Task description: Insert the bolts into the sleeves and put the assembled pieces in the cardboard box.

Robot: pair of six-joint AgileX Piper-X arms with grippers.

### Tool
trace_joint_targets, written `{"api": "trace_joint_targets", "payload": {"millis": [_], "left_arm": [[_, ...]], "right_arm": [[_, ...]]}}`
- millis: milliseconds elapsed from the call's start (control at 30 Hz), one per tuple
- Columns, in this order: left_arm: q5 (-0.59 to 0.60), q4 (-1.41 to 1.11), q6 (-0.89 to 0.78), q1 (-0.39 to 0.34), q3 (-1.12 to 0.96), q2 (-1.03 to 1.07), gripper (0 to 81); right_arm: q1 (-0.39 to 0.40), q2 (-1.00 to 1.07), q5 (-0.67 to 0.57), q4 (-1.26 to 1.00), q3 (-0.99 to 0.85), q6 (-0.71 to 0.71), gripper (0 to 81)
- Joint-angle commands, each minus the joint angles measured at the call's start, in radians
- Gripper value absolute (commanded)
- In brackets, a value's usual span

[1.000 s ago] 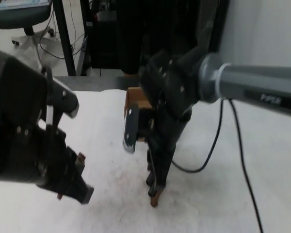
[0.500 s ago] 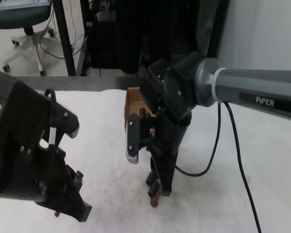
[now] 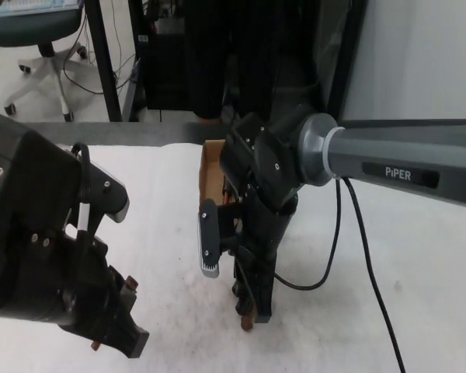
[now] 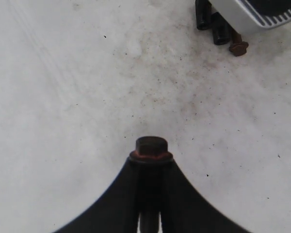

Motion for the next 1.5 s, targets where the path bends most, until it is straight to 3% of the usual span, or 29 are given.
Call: {"api": "trace_joint_targets", "payload": {"millis": [0, 500, 667, 800, 867, 967, 1000, 1200, 1467], "left_arm": [[0.006, -0.003, -0.002, -0.004, 0.000, -0.012, 0.2], [0.006, -0.002, -0.002, -0.004, 0.000, -0.012, 0.2], [0.006, -0.002, -0.002, -0.004, 0.000, -0.012, 0.2], [0.006, -0.002, -0.002, -0.004, 0.000, -0.012, 0.2], [0.006, -0.002, -0.002, -0.004, 0.000, -0.012, 0.2], [0.006, -0.002, -0.002, -0.004, 0.000, -0.012, 0.2], [0.006, -0.006, -0.002, -0.004, 0.000, -0.012, 0.2], [0.006, -0.028, -0.002, -0.004, 0.000, -0.012, 0.2], [0.006, -0.033, -0.002, -0.004, 0.000, -0.012, 0.2]], "right_arm": [[-0.002, 0.028, -0.008, -0.011, -0.004, -0.015, 24.9], [-0.009, 0.102, -0.002, -0.033, -0.004, -0.023, 24.9], [-0.030, 0.102, 0.118, -0.017, -0.004, -0.017, 24.9], [-0.046, 0.090, 0.221, -0.041, -0.007, 0.078, 24.4], [-0.052, 0.074, 0.266, -0.096, -0.018, 0.191, 20.9], [-0.054, 0.036, 0.282, -0.165, -0.052, 0.228, 2.4], [-0.054, 0.024, 0.282, -0.182, -0.062, 0.226, 0.6], [-0.054, -0.033, 0.289, -0.185, -0.141, 0.252, 0.8], [-0.052, -0.096, 0.302, 0.021, -0.147, 0.438, 0.8]]}}
